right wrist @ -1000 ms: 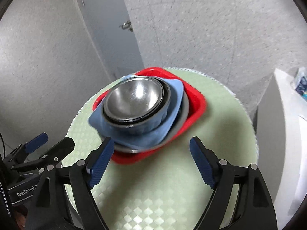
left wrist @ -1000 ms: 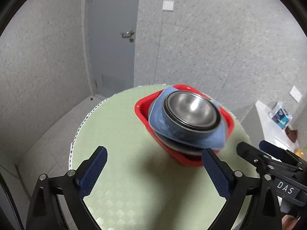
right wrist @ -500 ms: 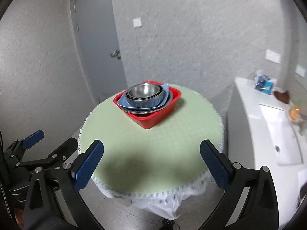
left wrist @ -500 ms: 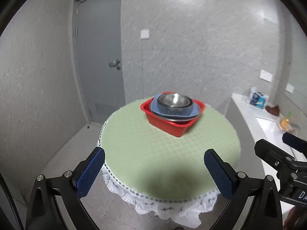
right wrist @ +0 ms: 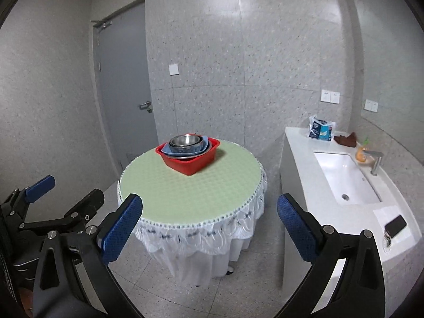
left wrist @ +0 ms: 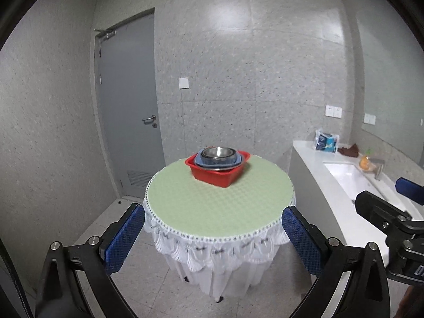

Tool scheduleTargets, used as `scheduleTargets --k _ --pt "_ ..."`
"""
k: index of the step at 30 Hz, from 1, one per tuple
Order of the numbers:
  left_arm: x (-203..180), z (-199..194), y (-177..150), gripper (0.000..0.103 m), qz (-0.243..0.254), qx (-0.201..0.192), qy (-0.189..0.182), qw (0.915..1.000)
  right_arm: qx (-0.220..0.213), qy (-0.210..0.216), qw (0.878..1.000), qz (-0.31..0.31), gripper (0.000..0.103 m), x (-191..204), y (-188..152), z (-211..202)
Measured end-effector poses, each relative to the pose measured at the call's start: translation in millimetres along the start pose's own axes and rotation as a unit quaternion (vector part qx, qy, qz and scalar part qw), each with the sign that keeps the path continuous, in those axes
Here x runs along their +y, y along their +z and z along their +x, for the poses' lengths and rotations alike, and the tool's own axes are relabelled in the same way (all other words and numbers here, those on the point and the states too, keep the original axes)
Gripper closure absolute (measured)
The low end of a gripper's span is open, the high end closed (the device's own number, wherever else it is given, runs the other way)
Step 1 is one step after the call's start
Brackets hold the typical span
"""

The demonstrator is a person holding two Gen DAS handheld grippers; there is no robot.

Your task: Organize plates and bowls

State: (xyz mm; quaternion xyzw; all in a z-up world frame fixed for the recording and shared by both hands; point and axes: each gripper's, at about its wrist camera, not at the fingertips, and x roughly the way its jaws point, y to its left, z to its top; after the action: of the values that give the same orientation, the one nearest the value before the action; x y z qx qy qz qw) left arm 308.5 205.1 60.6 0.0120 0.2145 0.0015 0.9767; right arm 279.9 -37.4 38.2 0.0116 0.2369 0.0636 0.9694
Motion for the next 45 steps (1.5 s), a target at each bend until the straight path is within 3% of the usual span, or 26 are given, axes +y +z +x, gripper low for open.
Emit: scheduleTargets --k 13,21,30,39,45 --pt "-27 -215 -105 0.001 -0.026 -0.015 0.035 0.9989 -0.021 0.031 0.999 -0.018 0.000 -8 -86 -137" --pt "-33 -318 -149 0.001 -0.030 -0.026 0.042 0.9983 -0.027 0.038 0.999 -0.022 0.000 -2 -117 -196" --pt "-21 -385 -189 0.001 -0.028 -0.050 0.040 0.9976 -0.053 0.026 0.998 -0.019 0.000 16 -144 -237" --pt "17 -400 -221 0.001 -0.030 -0.057 0.035 0.9973 -0.071 0.019 0.997 -0.016 0.000 37 -171 -257" --pt "39 -395 -225 0.001 -0.028 -0.066 0.031 0.9970 -0.074 0.015 0.997 -0.013 0.000 45 -178 -259"
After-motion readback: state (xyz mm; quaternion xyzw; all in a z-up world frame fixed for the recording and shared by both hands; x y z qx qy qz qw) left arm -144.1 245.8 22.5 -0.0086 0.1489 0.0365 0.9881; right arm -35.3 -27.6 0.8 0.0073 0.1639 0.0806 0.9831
